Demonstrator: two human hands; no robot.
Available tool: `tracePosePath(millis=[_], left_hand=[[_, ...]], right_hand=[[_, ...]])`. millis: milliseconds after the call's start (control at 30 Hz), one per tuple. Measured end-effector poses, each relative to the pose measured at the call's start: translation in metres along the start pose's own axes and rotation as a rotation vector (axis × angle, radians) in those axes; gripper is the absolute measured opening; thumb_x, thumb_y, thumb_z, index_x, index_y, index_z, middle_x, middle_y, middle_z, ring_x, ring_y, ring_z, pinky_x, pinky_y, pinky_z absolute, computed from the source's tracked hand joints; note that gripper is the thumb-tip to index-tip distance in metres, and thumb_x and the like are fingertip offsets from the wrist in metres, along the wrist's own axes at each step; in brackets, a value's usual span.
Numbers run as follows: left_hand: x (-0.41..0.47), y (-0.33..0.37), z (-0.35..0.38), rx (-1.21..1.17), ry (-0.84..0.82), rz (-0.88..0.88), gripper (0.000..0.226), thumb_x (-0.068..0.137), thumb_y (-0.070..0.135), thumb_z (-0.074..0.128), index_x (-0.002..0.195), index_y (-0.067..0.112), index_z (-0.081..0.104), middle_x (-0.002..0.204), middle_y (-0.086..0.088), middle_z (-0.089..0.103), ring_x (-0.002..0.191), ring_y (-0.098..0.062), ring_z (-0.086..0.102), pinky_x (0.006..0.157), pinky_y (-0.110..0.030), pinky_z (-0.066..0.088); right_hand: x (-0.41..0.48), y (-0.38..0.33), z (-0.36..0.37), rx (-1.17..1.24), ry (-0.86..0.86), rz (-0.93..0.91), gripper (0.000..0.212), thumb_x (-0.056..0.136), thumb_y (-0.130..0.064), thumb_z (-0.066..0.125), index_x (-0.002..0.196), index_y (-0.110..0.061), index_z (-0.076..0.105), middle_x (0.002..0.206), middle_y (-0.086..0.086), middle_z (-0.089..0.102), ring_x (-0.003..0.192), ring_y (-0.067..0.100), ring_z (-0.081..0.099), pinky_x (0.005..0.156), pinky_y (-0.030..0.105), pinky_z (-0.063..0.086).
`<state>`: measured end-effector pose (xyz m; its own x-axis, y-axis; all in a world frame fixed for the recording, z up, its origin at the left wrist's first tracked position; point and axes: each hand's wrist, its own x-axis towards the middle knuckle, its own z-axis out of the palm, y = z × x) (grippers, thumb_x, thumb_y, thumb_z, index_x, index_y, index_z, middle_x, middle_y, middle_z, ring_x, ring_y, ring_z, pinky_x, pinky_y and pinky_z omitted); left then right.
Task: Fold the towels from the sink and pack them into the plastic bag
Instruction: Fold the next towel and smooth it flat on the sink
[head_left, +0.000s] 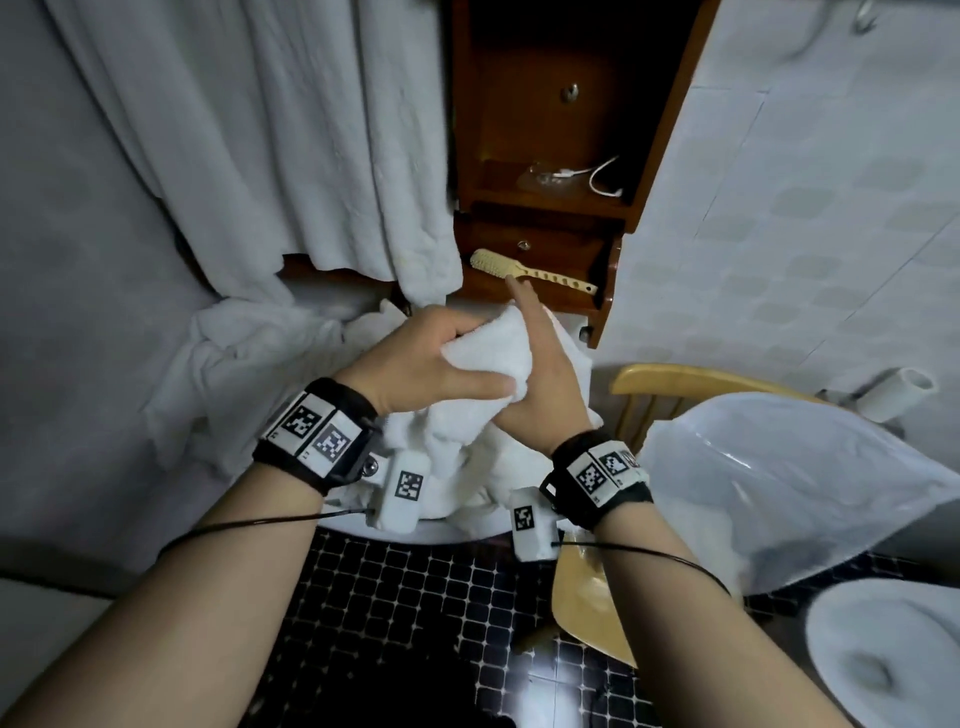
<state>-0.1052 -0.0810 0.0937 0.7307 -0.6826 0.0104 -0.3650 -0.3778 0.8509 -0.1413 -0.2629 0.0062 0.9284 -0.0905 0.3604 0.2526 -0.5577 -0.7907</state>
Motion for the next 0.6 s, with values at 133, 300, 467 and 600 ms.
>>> tracePosePath(millis=[133, 300, 467, 600], left_hand=[[-0.025, 0.002, 0.024, -0.237, -0.056, -0.228, 0.055, 0.096, 0.063, 0.063, 0.117, 0.014, 0.076, 0.113, -0.003, 0.079, 0.113, -0.014, 0.071, 0.106, -0.038, 0.05], [-0.055, 0.01, 0.037, 0.117, -0.242, -0.142, 0.037, 0.084, 0.049, 0.083, 0.103, 0.019, 0.071, 0.099, 0.005, 0.073, 0.093, -0.011, 0.068, 0.082, -0.03, 0.053], [-0.072, 0.012, 0.033, 0.227, -0.041, 0.002, 0.027, 0.079, 0.005, 0.082, 0.081, 0.026, 0.065, 0.081, 0.01, 0.068, 0.076, -0.003, 0.06, 0.07, -0.021, 0.043], [-0.084, 0.013, 0.016, 0.242, 0.34, 0.042, 0.035, 0.081, -0.008, 0.067, 0.074, 0.026, 0.06, 0.073, 0.01, 0.062, 0.07, -0.003, 0.054, 0.066, -0.027, 0.039]], right_hand=[[-0.036, -0.009, -0.006, -0.039, -0.002, -0.051, 0.1, 0.082, -0.026, 0.087, 0.163, -0.029, 0.029, 0.17, -0.004, 0.03, 0.156, 0.008, 0.028, 0.124, 0.034, 0.032], [-0.077, -0.012, -0.009, -0.007, -0.204, 0.083, 0.109, 0.076, -0.034, 0.084, 0.163, -0.045, 0.019, 0.156, -0.005, 0.05, 0.13, 0.011, 0.057, 0.104, 0.022, 0.046], [-0.099, -0.008, -0.016, -0.27, -0.532, 0.257, 0.098, 0.067, -0.034, 0.091, 0.15, -0.038, 0.039, 0.116, -0.009, 0.066, 0.102, 0.018, 0.067, 0.071, 0.019, 0.046], [-0.11, -0.003, -0.007, -0.508, -0.592, 0.396, 0.054, 0.072, -0.047, 0.087, 0.114, -0.031, 0.06, 0.105, -0.004, 0.065, 0.097, 0.023, 0.062, 0.074, 0.029, 0.047]])
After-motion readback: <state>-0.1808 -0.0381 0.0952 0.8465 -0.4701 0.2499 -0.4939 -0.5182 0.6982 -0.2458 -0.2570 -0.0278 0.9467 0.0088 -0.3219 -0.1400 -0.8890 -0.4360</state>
